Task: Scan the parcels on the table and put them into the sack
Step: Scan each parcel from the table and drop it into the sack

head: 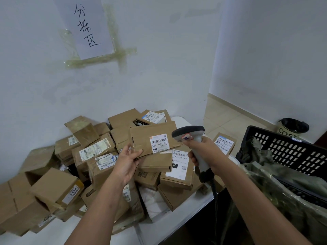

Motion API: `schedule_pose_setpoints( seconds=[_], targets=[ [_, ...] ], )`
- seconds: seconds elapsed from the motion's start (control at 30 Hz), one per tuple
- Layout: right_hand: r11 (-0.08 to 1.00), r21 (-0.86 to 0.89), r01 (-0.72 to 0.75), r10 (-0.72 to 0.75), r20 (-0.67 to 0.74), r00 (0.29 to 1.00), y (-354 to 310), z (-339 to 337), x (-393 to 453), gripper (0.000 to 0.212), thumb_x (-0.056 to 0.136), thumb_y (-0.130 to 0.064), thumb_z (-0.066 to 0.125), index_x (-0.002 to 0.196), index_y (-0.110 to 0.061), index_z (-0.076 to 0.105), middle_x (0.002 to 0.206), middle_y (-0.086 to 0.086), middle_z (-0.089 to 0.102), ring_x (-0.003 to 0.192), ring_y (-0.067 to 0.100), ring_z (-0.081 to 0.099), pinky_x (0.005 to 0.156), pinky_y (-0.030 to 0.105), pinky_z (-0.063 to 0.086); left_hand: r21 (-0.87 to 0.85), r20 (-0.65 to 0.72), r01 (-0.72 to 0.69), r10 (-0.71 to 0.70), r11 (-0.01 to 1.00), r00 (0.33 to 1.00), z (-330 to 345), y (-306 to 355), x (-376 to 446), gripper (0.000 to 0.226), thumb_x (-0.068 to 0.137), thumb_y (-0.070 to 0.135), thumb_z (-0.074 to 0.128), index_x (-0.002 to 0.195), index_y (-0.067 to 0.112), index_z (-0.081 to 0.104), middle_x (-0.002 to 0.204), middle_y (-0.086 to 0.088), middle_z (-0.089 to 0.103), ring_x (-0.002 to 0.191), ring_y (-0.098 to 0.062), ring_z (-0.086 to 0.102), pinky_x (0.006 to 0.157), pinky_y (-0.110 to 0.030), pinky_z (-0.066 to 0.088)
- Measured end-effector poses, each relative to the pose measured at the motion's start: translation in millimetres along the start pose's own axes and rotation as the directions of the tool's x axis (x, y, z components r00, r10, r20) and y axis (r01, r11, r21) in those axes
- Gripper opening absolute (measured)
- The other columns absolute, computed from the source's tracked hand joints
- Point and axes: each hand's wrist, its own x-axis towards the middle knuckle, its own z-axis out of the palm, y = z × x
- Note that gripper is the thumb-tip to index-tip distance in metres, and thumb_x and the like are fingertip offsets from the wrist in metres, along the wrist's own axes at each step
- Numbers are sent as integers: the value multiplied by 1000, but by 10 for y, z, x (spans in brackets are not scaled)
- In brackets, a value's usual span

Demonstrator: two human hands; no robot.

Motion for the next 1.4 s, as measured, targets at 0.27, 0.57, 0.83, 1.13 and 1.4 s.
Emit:
schedule_pose_setpoints(
  seconds=[0.27,0.57,0.83,1.13,1.4],
  targets=[
    [917,390,-87,195,-246,950,502,-580,55,26,92,-30,67,88,-6,59,63,10,54,52,18,50,49,29,43,266,202,-216,165,939,965,702,286,-180,43,92,-3,60,124,23,49,96,19,74,101,-12,68,87,-28,52],
    [803,541,-249,506,-401,764,1817,-1598,-332,19,96,-26,62,91,-8,60,70,10,54,57,20,50,52,32,41,559,496,-215,-114,801,861,1674,-488,-387,49,91,-5,61,133,19,50,118,-3,69,103,-14,69,93,-27,55],
    [649,653,-391,732,-396,554,2745,-2141,-875,27,95,-31,63,99,-5,58,78,10,56,66,19,54,56,31,43,751,386,87,-541,655,747,2065,-1791,-528,56,95,1,58,143,20,39,128,-5,62,101,-18,68,73,-29,60],
    [516,740,-431,822,-287,491,3200,-2525,-1233,27,94,-29,65,97,-5,53,77,8,50,65,17,50,55,30,42,780,9,495,-798,382,602,2005,-3029,-854,17,100,10,53,117,5,56,122,-16,53,94,-22,61,72,-34,62],
    [494,756,-429,827,-258,499,3398,-2730,-1315,25,94,-28,64,89,-7,53,76,8,47,65,18,47,59,29,41,839,-54,481,-841,253,538,2234,-3845,-927,10,102,12,48,111,9,53,120,-14,51,109,-26,58,82,-31,57]
  ],
)
